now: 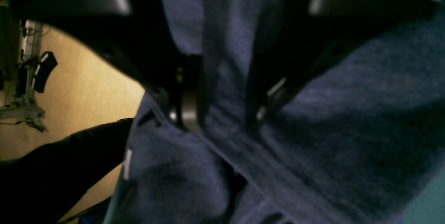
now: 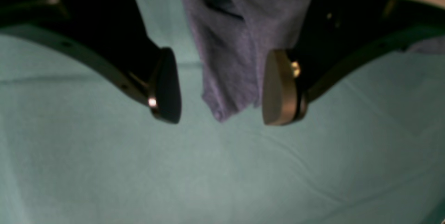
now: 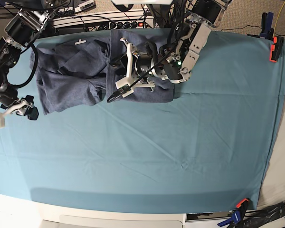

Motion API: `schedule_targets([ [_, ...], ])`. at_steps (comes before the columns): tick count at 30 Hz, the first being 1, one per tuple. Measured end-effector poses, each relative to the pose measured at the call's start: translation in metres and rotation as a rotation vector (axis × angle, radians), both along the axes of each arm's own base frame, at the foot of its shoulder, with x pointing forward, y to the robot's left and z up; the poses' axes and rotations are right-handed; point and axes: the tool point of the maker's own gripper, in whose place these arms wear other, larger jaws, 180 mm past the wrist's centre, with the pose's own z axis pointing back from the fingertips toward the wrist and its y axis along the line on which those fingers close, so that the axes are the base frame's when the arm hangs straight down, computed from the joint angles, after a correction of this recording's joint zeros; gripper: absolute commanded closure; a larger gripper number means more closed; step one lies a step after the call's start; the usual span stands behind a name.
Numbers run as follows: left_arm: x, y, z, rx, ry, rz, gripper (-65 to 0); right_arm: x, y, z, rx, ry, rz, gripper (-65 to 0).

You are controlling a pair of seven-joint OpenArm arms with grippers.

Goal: Fold the T-shirt properly
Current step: 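Hold the stack with the left gripper and regrasp the strip end with the right gripper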

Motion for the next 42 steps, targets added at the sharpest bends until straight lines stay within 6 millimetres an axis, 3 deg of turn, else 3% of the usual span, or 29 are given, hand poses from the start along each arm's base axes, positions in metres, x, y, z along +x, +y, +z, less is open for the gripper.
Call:
schedule_targets([
  [7, 0.0, 0.0, 0.0, -0.001, 0.001, 0.0, -24.1, -0.021, 0.003, -0.019, 0.022, 0.054, 0.008, -38.3],
  [15, 0.0, -0.001, 0.001, -0.009, 0.003, 0.001, -24.1, -0.054, 0.023, -0.042, 0.077, 0.124, 0.109, -38.3],
  [21, 0.0, -0.001, 0.001, -0.009, 0.003, 0.001, -24.1, -0.066, 0.027, -0.049, 0.092, 0.149, 0.125, -38.3],
  [23, 0.0, -0.001, 0.001, -0.009, 0.003, 0.001, -24.1, -0.071, 0.024, -0.053, 0.086, 0.165, 0.116, -38.2],
  [26, 0.0, -0.001, 0.001, -0.009, 0.003, 0.001, -24.1, -0.081, -0.001, -0.057, 0.002, 0.207, 0.049, -38.2],
  [29, 0.0, -0.001, 0.001, -0.01, 0.003, 0.001, -24.1, -0.082, -0.018, -0.048, -0.011, 0.169, -0.01, -38.2],
  [31, 0.0, -0.001, 0.001, -0.01, 0.004, 0.001, -24.1, -0.081, -0.019, -0.045, 0.002, 0.15, -0.017, -38.2],
  [38, -0.001, -0.002, 0.003, -0.023, 0.01, 0.0, -24.1, -0.076, -0.008, -0.043, 0.071, 0.112, -0.001, -38.2],
  [42, -0.001, -0.002, 0.003, -0.023, 0.01, 0.0, -24.1, -0.075, 0.009, -0.05, 0.248, 0.08, 0.009, -38.2],
])
